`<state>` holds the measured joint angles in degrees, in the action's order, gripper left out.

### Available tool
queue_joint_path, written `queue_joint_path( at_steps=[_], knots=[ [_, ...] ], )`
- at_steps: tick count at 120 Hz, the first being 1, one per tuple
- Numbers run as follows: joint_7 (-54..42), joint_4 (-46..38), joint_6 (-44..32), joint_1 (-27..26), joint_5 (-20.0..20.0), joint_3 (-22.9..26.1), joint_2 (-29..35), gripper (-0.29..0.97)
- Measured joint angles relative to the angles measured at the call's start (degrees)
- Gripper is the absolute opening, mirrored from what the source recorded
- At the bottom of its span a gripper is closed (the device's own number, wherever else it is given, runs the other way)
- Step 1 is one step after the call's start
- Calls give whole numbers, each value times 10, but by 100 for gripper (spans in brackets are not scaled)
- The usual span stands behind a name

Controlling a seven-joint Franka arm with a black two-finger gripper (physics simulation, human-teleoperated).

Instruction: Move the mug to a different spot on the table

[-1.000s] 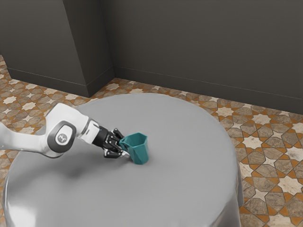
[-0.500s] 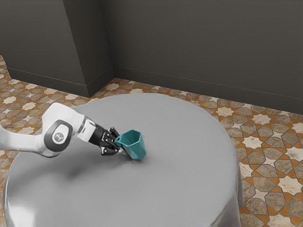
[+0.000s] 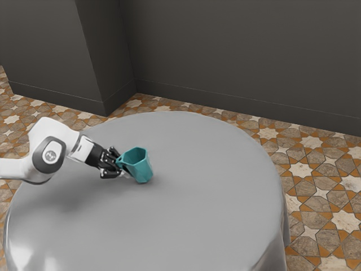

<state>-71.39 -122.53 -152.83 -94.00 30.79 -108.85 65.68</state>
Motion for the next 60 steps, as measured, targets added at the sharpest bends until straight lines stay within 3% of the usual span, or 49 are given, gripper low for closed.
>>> queue_joint_path(
  at_steps=[23,60],
  knots=[
    [6,12,45,-4,-33,4,-18,-1],
    [17,50,87,-23,-42,9,-19,-1]
  ],
)
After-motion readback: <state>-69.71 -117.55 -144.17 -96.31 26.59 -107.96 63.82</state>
